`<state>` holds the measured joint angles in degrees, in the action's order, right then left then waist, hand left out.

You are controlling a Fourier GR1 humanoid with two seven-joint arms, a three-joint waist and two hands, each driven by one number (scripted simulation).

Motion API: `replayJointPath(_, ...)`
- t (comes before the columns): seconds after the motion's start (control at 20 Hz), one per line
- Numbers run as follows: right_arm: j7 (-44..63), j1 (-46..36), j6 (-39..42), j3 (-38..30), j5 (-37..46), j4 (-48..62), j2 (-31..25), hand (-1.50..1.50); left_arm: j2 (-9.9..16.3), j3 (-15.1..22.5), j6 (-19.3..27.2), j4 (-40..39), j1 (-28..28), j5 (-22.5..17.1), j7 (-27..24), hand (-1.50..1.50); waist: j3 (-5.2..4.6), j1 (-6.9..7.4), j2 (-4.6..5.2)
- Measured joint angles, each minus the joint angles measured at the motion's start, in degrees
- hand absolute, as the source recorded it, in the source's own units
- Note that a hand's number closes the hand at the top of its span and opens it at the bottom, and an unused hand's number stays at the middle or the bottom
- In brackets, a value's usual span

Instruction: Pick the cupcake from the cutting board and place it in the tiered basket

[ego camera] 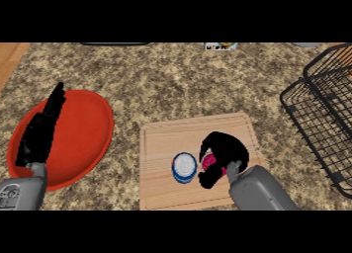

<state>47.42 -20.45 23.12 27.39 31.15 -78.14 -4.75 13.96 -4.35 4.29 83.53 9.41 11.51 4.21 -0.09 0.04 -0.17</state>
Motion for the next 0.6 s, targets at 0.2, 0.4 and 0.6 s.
replayJointPath(0.2, 1.58, -0.07, -2.28, -3.41, 0.35, -0.68, 2.1, 1.5, 0.44, -0.76, -0.98, 0.26, -0.3, -0.34, 0.03, 0.0, 0.07, 0.11, 0.11)
replayJointPath(0.4, 8.74, -6.07, -11.34, -13.76, 4.32, 3.72, 1.02, 1.5, 0.35, -0.72, -0.99, 0.52, -0.33, -0.4, -0.41, 0.0, 0.02, 0.6, 0.68)
replayJointPath(0.6, 13.87, -11.44, -20.81, -22.3, 10.64, 7.56, -1.94, 1.5, 0.35, -0.56, -1.18, 0.66, 0.18, -0.46, -0.58, 0.0, -0.1, 1.4, 1.4)
